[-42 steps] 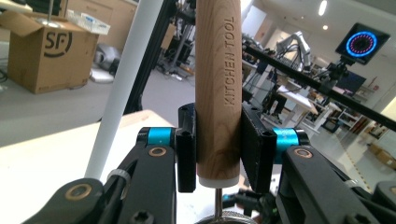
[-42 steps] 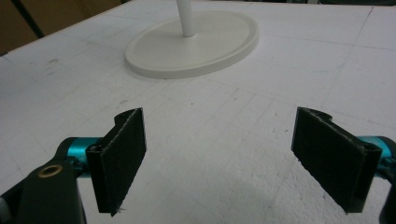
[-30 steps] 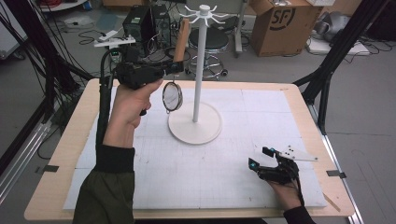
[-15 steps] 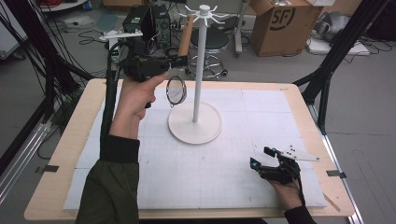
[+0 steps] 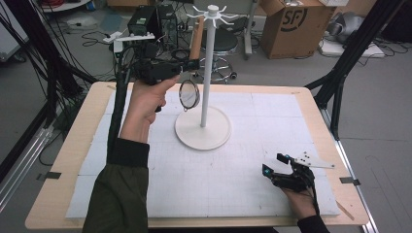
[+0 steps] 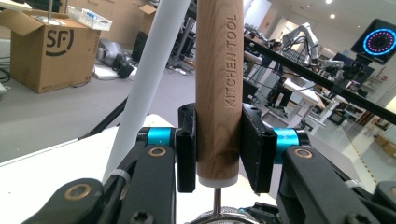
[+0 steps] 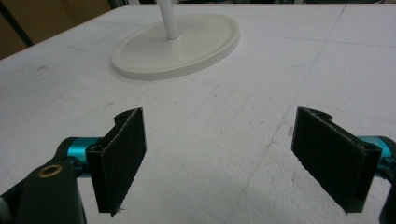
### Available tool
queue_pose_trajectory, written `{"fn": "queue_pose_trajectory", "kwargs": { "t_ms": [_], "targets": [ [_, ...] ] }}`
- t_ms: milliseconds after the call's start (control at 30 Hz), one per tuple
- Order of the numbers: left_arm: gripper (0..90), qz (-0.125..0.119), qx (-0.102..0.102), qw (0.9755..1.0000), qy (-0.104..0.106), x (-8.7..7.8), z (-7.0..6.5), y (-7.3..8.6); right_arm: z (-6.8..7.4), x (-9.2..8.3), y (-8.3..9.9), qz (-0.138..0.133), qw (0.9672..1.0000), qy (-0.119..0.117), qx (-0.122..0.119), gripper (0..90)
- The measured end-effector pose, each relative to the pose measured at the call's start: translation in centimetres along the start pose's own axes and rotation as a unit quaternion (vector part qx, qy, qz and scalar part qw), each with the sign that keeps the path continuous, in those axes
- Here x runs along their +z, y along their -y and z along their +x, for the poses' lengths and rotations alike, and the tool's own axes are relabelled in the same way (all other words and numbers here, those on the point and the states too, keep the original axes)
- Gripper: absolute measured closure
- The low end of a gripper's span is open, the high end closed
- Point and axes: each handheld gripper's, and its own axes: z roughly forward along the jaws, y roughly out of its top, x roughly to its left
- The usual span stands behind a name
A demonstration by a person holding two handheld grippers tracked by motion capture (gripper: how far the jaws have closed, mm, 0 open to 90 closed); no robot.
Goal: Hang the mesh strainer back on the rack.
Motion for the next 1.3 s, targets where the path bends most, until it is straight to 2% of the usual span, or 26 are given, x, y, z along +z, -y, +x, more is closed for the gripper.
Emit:
{"fn": "queue_pose_trajectory", "kwargs": {
  "t_ms": [133, 300, 433, 467, 567, 600, 667, 733, 800, 833, 933, 1067, 1167, 1200, 1300],
  "targets": [
    [69.5, 0.007, 0.003, 1.0000, 0.003, 0.4, 0.2, 0.3, 0.0, 0.0, 0.0, -0.001, 1.0000, -0.001, -0.002, 17.1],
    [68.9, 0.004, -0.004, 0.9999, 0.009, 0.8, 0.4, 0.5, 0.0, -0.1, 0.0, -0.001, 1.0000, -0.001, -0.001, 17.1],
    [67.8, 0.002, -0.009, 1.0000, 0.002, 1.0, 0.6, 0.5, 0.0, -0.1, 0.0, -0.001, 1.0000, -0.001, -0.001, 17.1],
    [65.8, -0.003, -0.014, 0.9999, 0.001, 1.0, 0.6, 0.5, 0.0, -0.1, 0.0, -0.002, 1.0000, -0.001, -0.002, 17.1],
    [56.3, -0.011, -0.010, 0.9998, -0.009, 0.7, 0.7, 0.4, -0.1, -0.2, 0.0, -0.004, 1.0000, -0.001, -0.005, 17.2],
    [52.2, -0.017, -0.001, 0.9997, -0.015, 0.4, 0.6, 0.4, 0.0, -0.2, 0.0, -0.003, 1.0000, -0.001, -0.003, 17.1],
    [50.1, -0.023, 0.019, 0.9992, -0.026, -0.1, 0.5, 0.5, 0.0, -0.3, 0.0, -0.003, 1.0000, 0.000, -0.002, 17.1],
    [42.3, -0.034, 0.037, 0.9981, -0.036, -0.9, 0.4, 0.9, 0.0, -0.3, 0.0, -0.002, 1.0000, -0.001, -0.001, 17.1],
    [40.4, -0.039, 0.050, 0.9973, -0.038, -1.7, 0.6, 1.5, 0.1, -0.3, 0.0, -0.002, 1.0000, -0.004, -0.001, 17.1],
    [38.4, -0.038, 0.058, 0.9965, -0.047, -2.1, 0.7, 1.8, 0.2, -0.3, 0.0, -0.003, 1.0000, -0.005, -0.001, 17.1],
    [32.2, -0.035, 0.066, 0.9956, -0.057, -3.1, 0.8, 3.2, 0.3, -0.3, -0.1, -0.005, 1.0000, -0.005, -0.001, 16.8],
    [25.1, -0.034, 0.079, 0.9950, -0.051, -4.6, 0.8, 5.0, 0.4, 0.0, -0.2, -0.004, 1.0000, -0.003, -0.005, 16.7],
    [25.1, -0.042, 0.080, 0.9950, -0.042, -5.7, 0.8, 6.2, 0.6, 0.1, -0.2, -0.006, 0.9999, -0.005, -0.013, 16.7],
    [26.2, -0.040, 0.082, 0.9952, -0.036, -6.0, 0.8, 6.5, 0.7, 0.1, -0.3, -0.004, 0.9999, -0.006, -0.013, 16.7],
    [25.4, -0.032, 0.086, 0.9951, -0.036, -6.6, 0.8, 7.5, 0.7, 0.4, -0.3, -0.001, 0.9999, -0.006, -0.014, 16.7]
  ]
}}
